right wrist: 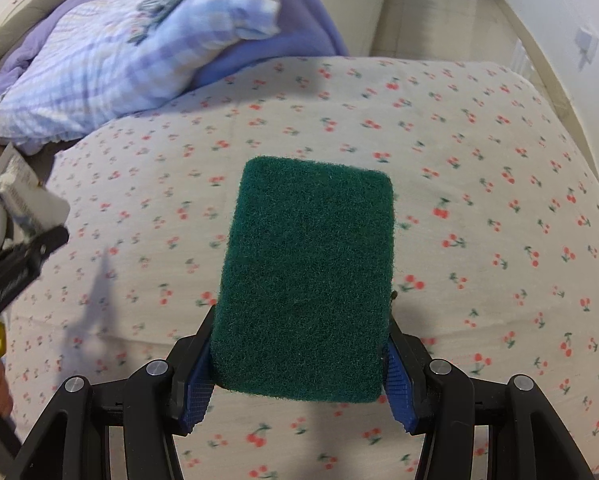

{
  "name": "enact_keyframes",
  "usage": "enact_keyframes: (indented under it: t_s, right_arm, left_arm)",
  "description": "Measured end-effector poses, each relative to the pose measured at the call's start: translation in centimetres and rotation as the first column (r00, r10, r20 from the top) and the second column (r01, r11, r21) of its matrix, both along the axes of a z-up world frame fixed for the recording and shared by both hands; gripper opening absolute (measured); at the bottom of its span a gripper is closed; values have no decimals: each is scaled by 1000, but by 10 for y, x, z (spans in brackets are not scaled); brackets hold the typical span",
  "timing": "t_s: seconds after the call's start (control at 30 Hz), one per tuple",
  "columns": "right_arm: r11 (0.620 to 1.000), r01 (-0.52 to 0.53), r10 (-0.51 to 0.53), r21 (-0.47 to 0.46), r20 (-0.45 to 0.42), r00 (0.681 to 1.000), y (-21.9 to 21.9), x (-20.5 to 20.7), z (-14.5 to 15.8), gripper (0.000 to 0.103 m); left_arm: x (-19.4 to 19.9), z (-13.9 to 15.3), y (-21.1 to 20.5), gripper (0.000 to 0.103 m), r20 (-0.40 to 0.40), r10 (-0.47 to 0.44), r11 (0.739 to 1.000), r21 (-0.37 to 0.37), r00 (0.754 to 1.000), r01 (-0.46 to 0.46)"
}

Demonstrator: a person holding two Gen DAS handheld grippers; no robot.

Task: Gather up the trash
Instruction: 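Carry the pouch and sponge over the white bin and release both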

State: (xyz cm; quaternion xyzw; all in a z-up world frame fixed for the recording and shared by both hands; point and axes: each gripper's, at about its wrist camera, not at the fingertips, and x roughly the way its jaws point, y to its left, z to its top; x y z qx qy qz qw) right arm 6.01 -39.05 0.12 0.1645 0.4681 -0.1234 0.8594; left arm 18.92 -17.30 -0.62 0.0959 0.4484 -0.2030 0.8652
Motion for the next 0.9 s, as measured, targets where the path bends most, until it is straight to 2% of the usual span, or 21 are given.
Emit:
enact_keyframes:
  t_s: [0.37,0.63,0.9]
  right_arm:
    - [989,-146,146,-17,41,988,88,19,15,61]
    - [965,-259,260,-40,22,965,156,39,9,61]
    - [936,-351,351,-26,6,936,215,62,-3,61]
  left_arm:
    - [-39,13,102,12,-61,77,996,-36,995,-80]
    - [-37,7,163,12,-102,127,991,-26,987,-130]
    - [-30,-9,224,12,-179,195,980,-15,964,-200]
